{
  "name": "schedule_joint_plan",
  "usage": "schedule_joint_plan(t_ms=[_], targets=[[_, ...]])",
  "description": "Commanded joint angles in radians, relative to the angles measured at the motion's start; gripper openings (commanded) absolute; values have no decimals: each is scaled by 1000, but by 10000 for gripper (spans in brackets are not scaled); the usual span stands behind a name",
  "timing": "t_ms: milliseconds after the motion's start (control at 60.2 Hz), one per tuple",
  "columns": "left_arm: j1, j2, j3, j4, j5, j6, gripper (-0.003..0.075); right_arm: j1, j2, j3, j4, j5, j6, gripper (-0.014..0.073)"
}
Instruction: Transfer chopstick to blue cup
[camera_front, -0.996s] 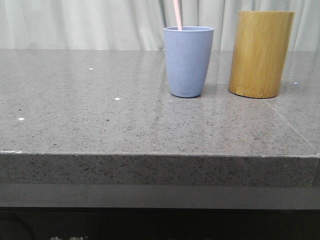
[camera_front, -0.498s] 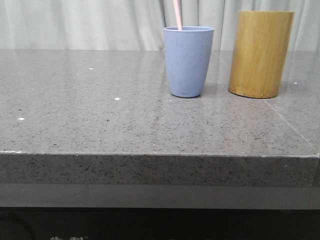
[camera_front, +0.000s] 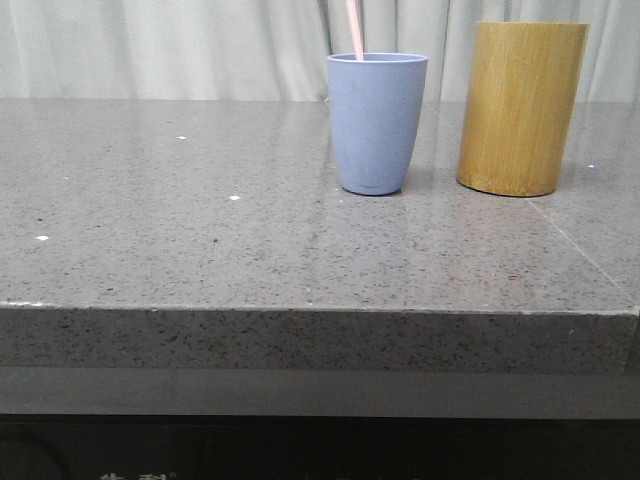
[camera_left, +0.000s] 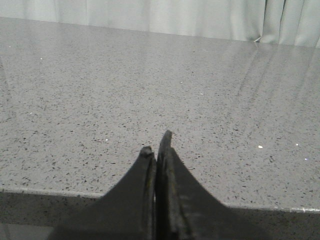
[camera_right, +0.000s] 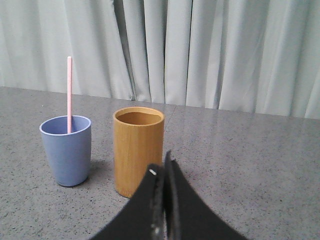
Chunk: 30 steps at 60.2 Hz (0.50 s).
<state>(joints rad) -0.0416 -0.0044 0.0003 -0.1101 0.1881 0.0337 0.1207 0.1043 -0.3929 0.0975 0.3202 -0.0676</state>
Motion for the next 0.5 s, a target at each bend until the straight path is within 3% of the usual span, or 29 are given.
schedule_joint_plan(t_ms=[0, 482], targets=[[-7, -26, 10, -11, -88, -8, -19, -7, 11, -1, 0, -98, -6, -69], [-7, -24, 10, -11, -88, -8, -19, -57, -133, 384, 7, -172, -6, -69]])
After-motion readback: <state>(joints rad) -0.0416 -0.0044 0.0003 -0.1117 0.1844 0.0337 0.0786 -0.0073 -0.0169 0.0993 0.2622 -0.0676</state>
